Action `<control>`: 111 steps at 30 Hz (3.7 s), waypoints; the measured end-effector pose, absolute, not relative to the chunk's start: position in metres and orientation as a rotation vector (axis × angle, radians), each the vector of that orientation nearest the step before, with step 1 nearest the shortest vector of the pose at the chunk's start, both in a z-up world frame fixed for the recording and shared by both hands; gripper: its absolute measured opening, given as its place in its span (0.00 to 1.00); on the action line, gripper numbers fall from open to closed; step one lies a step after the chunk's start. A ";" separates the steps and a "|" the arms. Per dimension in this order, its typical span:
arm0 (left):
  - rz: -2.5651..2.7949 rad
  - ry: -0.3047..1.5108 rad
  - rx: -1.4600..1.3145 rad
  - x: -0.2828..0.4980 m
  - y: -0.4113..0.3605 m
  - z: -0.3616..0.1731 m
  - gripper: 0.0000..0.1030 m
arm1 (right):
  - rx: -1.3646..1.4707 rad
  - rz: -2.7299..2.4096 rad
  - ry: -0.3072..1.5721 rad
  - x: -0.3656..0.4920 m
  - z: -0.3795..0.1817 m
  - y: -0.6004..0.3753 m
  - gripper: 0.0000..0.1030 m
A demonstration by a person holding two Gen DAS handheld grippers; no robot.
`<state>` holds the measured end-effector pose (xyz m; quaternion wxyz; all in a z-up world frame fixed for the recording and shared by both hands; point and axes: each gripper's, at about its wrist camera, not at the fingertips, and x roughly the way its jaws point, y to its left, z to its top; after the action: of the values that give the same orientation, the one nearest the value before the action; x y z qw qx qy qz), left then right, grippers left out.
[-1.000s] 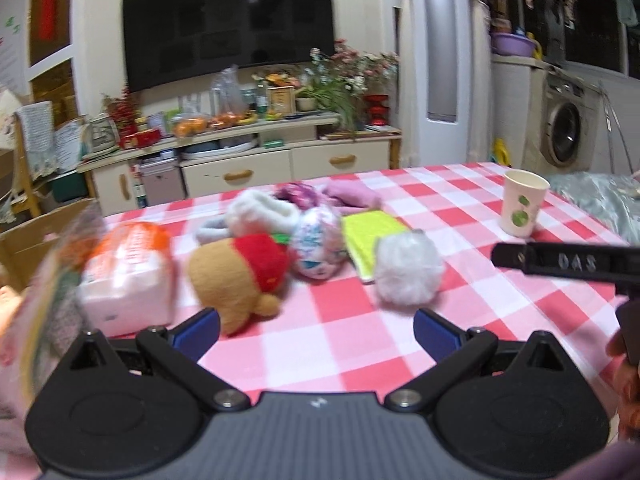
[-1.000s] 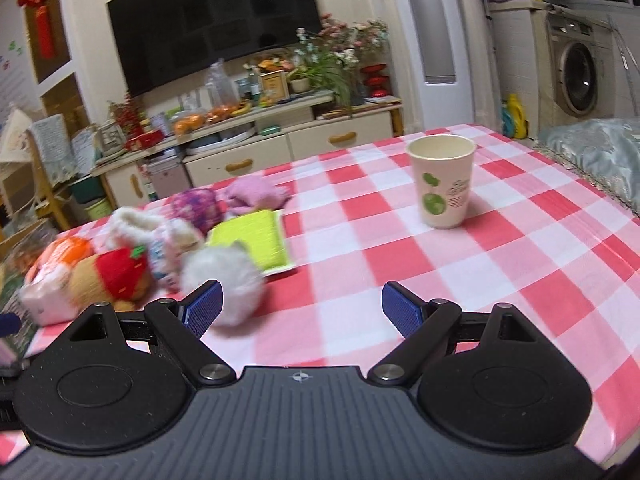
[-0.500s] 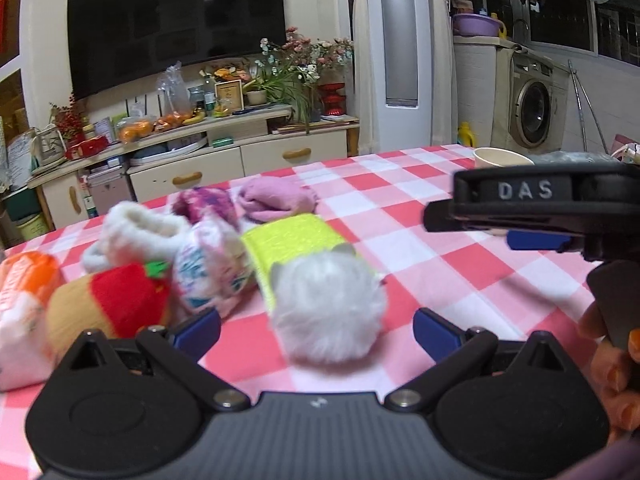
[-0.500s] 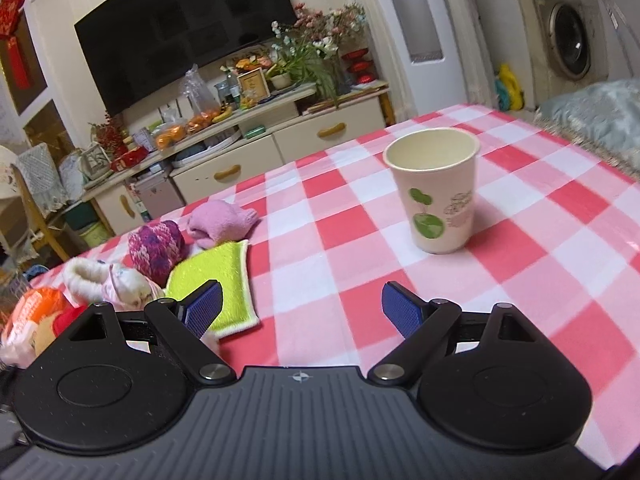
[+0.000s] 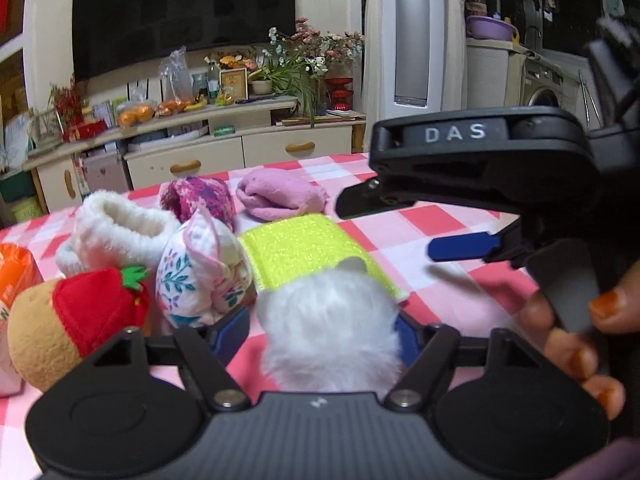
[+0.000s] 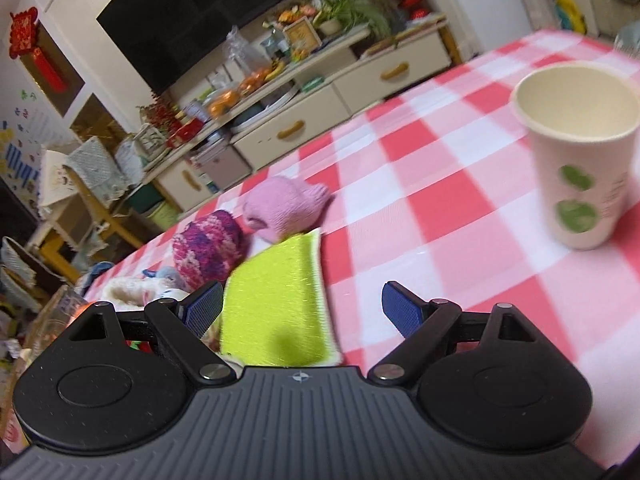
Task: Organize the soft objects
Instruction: 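Grasp the white pompom with left tool while right tool approaches the yellow-green sponge, then grasp the yellow-green sponge with right tool while left tool holds the pompom, then carry the pompom and sponge toward the cardboard box with both tools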
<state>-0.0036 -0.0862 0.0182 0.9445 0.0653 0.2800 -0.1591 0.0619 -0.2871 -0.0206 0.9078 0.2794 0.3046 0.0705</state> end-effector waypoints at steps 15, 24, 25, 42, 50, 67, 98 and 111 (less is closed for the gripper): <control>-0.330 0.639 0.026 0.012 -0.064 0.012 0.63 | 0.643 0.222 0.730 0.081 -0.028 -0.278 1.00; -0.329 0.643 0.019 0.020 -0.054 0.006 0.62 | 0.942 0.418 0.681 0.076 -0.032 -0.293 1.00; -0.330 0.642 0.016 0.020 -0.053 0.006 0.62 | 0.970 0.436 0.664 0.075 -0.033 -0.295 0.99; -0.306 0.631 -0.041 0.026 -0.040 0.005 0.57 | 0.938 0.449 0.695 0.087 -0.043 -0.272 0.68; -0.295 0.621 -0.029 0.032 -0.034 0.003 0.57 | 1.070 0.576 0.621 0.086 -0.040 -0.270 0.68; -0.304 0.626 -0.055 0.030 -0.029 0.003 0.49 | 0.719 0.391 0.706 0.111 -0.035 -0.236 0.27; -0.330 0.631 0.032 -0.031 0.003 0.040 0.49 | 0.288 0.109 0.601 0.007 -0.014 -0.230 0.25; -0.404 0.620 0.036 -0.061 0.019 0.059 0.49 | 0.224 0.067 0.610 -0.021 -0.009 -0.225 0.25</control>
<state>-0.0606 0.0191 0.0592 0.9322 0.0177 0.3028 -0.1975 -0.0206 -0.2247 -0.0091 0.9471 0.1101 0.2998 0.0328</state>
